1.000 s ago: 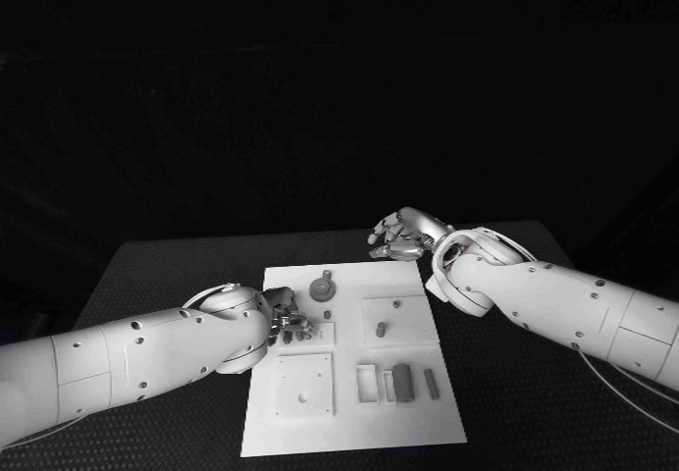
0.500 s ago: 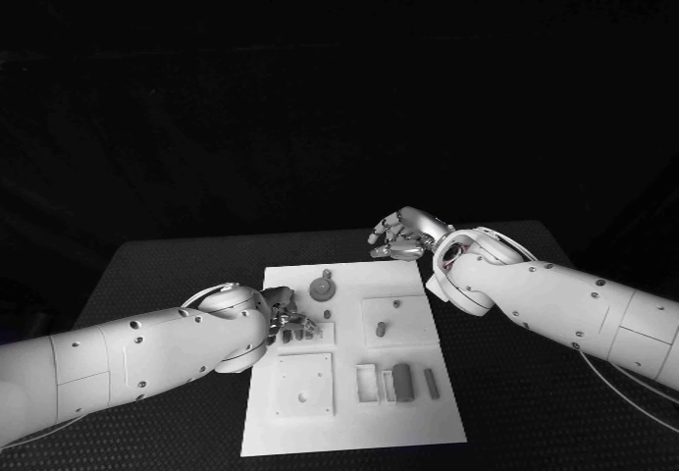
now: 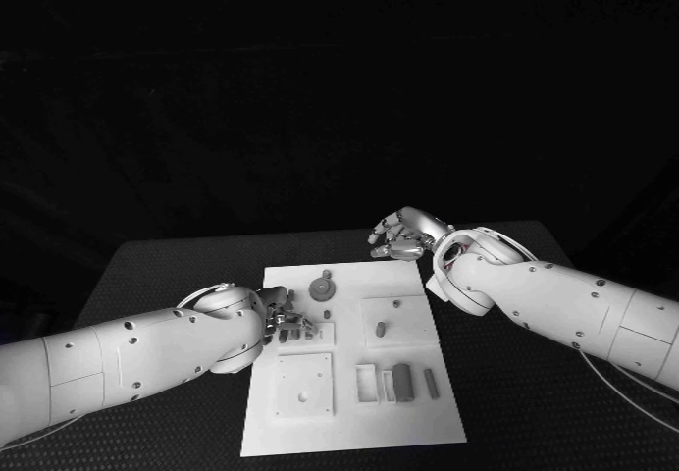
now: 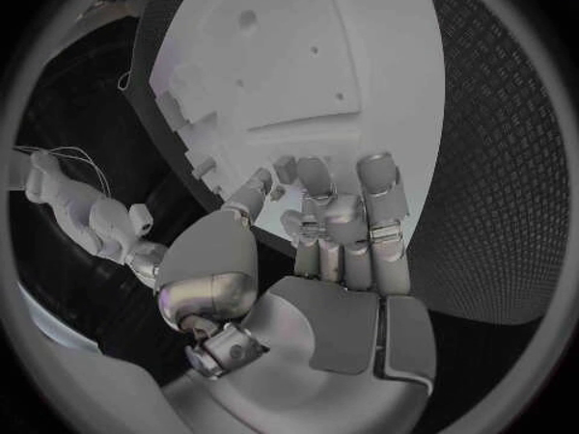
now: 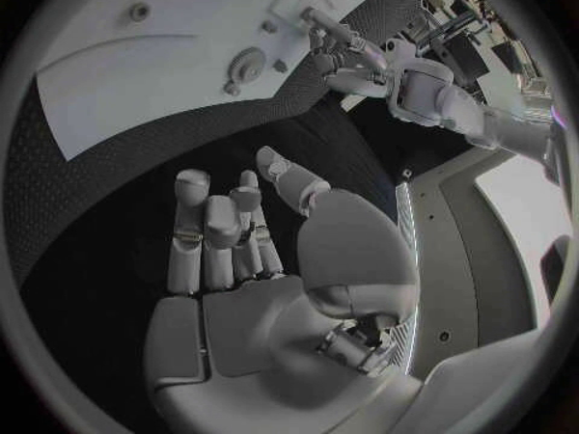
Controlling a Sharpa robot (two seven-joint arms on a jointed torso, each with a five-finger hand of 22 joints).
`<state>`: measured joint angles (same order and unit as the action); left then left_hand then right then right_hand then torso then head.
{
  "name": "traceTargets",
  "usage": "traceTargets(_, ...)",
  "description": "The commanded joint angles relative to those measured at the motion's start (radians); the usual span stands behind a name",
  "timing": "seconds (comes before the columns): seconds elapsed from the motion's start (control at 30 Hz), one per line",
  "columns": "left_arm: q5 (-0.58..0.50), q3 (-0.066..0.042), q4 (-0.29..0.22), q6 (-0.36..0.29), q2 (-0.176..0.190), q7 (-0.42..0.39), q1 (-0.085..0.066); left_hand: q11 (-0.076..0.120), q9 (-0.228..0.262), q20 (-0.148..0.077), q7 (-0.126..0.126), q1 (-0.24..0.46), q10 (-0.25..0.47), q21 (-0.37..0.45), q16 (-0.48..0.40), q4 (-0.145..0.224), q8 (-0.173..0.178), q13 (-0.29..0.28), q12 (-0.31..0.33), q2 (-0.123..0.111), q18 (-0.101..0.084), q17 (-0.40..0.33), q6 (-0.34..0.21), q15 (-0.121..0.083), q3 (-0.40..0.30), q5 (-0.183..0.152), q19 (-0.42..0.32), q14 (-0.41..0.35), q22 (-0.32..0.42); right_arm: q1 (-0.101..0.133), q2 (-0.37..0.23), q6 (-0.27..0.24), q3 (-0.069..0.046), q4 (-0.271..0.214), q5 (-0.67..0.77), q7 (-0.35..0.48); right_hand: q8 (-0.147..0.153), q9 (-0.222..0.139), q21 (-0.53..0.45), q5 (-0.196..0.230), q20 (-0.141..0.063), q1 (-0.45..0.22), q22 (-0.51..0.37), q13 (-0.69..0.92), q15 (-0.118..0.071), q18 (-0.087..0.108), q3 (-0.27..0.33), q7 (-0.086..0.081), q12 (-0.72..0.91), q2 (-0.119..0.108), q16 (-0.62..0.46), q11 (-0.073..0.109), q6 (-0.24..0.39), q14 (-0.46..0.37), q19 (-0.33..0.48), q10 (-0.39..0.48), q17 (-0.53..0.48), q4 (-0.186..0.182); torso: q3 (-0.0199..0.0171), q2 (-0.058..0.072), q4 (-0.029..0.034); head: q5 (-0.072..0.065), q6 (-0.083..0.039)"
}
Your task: Assemble the parts on the task board
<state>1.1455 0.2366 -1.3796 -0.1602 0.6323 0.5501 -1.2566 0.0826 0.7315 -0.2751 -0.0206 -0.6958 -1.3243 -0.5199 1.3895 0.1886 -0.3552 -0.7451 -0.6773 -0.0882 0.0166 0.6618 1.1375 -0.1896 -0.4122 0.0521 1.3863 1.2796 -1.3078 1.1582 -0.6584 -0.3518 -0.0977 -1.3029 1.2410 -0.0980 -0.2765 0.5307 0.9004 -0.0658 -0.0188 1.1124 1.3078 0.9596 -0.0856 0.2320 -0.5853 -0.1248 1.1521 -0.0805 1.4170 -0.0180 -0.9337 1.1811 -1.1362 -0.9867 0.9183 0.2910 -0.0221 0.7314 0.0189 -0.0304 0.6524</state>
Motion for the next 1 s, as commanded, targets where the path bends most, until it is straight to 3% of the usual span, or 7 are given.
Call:
traceTargets(0.03,-0.052,-0.002,-0.014,-0.009,0.01,-0.018,0.0,0.003,0.001,-0.001,-0.003,0.006,0.008,0.003,0.001,0.005,0.002,-0.001,0.001,0.008,0.02,0.0,-0.006,-0.005,0.007,-0.003,-0.006,-0.002,-0.018,0.0,0.0,0.008,0.0,0.001,0.005,0.007,0.006,0.001,0.0,0.005,0.0,-0.003,0.018,-0.002,-0.002,0.03,-0.003,-0.007,0.005,-0.005,-0.005,-0.003,0.0,-0.008,0.0,0.008,-0.001,-0.004,0.0004,0.0,0.0,0.0,-0.001)
traceTargets(0.13,-0.072,-0.013,-0.034,-0.002,0.03,-0.015,-0.001,0.002,0.001,0.0,-0.005,0.008,0.01,0.005,-0.001,0.008,0.005,0.0,0.003,0.011,0.02,-0.001,-0.01,-0.004,0.011,-0.003,-0.008,-0.003,-0.017,0.0,-0.001,0.007,0.0,0.002,0.005,0.008,0.006,0.001,0.0,0.005,0.0,-0.003,0.018,-0.002,-0.002,0.03,-0.003,-0.007,0.005,-0.005,-0.005,-0.003,0.0,-0.008,0.0,0.008,-0.001,-0.004,0.0006,0.0,-0.0006,-0.001,-0.003)
traceTargets(0.2,-0.08,-0.044,-0.035,0.003,0.035,-0.013,-0.001,0.001,0.001,0.001,-0.005,0.01,0.012,0.006,-0.002,0.009,0.006,0.0,0.003,0.013,0.02,-0.002,-0.012,-0.003,0.013,-0.003,-0.009,-0.004,-0.016,0.0,-0.002,0.006,0.0,0.003,0.005,0.007,0.006,0.001,0.0,0.005,0.0,-0.003,0.018,-0.002,-0.002,0.03,-0.003,-0.008,0.005,-0.005,-0.005,-0.003,0.0,-0.008,0.0,0.008,-0.001,-0.004,0.0004,0.0,-0.0004,-0.002,-0.004)
traceTargets(0.33,-0.083,-0.079,-0.036,0.012,0.053,-0.013,-0.004,0.0,0.0,0.001,-0.006,0.008,0.013,0.007,-0.003,0.012,0.007,0.0,0.005,0.014,0.02,-0.003,-0.014,-0.002,0.014,-0.003,-0.011,-0.006,-0.016,0.0,-0.004,0.005,0.0,0.005,0.005,0.007,0.007,0.001,0.0,0.005,0.0,-0.004,0.018,-0.002,-0.002,0.03,-0.002,-0.008,0.005,-0.005,-0.005,-0.003,0.001,-0.008,0.0,0.008,-0.001,-0.004,-0.0002,-0.001,0.0006,-0.001,-0.005)
traceTargets(0.47,-0.103,-0.096,-0.013,0.021,0.059,-0.017,-0.022,-0.006,-0.003,0.004,-0.013,0.006,0.027,0.017,-0.012,0.024,0.018,0.003,0.013,0.018,0.019,-0.007,-0.032,0.004,0.018,-0.003,-0.023,-0.016,-0.013,0.0,-0.005,0.004,0.0,0.006,0.005,0.007,0.007,0.001,0.0,0.005,0.0,-0.004,0.018,-0.002,-0.001,0.03,-0.002,-0.008,0.005,-0.006,-0.005,-0.003,0.001,-0.008,0.0,0.008,-0.001,-0.004,0.0,-0.001,0.0013,-0.001,-0.007)
traceTargets(0.63,-0.102,-0.104,0.041,0.027,0.045,-0.009,-0.038,-0.018,-0.006,0.009,-0.025,0.008,0.05,0.039,-0.028,0.032,0.03,0.013,0.032,0.017,0.017,-0.014,-0.051,0.016,0.02,-0.003,-0.049,-0.04,-0.007,0.0,-0.004,0.003,0.0,0.01,0.005,0.008,0.007,0.001,0.0,0.005,0.0,-0.006,0.018,-0.002,-0.001,0.03,-0.001,-0.008,0.005,-0.007,-0.005,-0.003,0.002,-0.007,0.0,0.008,-0.001,-0.005,-0.0001,0.0,-0.0001,-0.001,-0.009)
traceTargets(1.0,0.017,-0.104,0.223,0.08,-0.06,-0.013,-0.053,-0.045,-0.013,0.028,-0.053,0.027,0.104,0.079,-0.056,0.018,0.061,0.02,0.055,0.002,0.025,-0.028,-0.12,0.042,0.013,-0.004,-0.095,-0.087,0.003,0.0,-0.001,0.003,0.0,0.012,0.005,0.007,0.009,0.001,0.0,0.005,0.0,-0.009,0.018,-0.002,0.0,0.03,0.0,-0.009,0.005,-0.009,-0.004,-0.004,0.004,-0.007,-0.001,0.008,-0.001,-0.006,0.0,0.002,-0.0011,-0.001,-0.015)
